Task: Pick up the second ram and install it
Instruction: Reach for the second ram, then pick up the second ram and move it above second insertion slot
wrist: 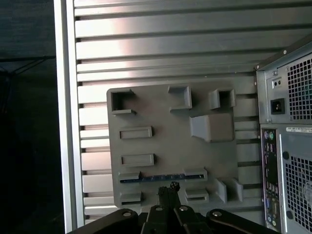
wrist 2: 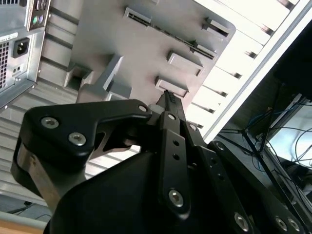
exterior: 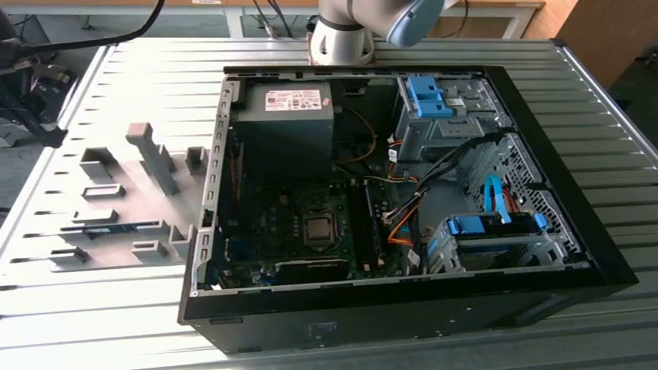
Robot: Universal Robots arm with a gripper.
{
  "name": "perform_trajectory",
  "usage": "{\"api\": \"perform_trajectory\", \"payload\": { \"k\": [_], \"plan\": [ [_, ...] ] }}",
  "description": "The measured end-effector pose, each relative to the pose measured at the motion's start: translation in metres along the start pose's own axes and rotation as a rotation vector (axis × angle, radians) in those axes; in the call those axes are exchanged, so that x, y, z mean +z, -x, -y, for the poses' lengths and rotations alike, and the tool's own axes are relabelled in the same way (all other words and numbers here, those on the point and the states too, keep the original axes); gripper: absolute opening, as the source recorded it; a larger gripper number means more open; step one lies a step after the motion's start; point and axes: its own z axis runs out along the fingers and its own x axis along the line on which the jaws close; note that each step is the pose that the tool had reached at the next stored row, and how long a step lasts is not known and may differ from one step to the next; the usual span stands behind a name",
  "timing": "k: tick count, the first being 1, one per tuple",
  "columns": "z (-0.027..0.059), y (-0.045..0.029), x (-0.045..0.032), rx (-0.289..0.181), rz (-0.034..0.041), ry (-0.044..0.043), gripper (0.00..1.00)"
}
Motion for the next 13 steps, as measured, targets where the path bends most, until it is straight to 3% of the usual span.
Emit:
{"api": "perform_trajectory", "payload": {
  "k": [4, 13],
  "plan": [
    [0.0124, -0.0039, 0.0011, 0.0, -0.0001, -0.0002, 0.1],
    [0.0133, -0.0059, 0.0012, 0.0, -0.0001, -0.0001, 0.1]
  ]
}}
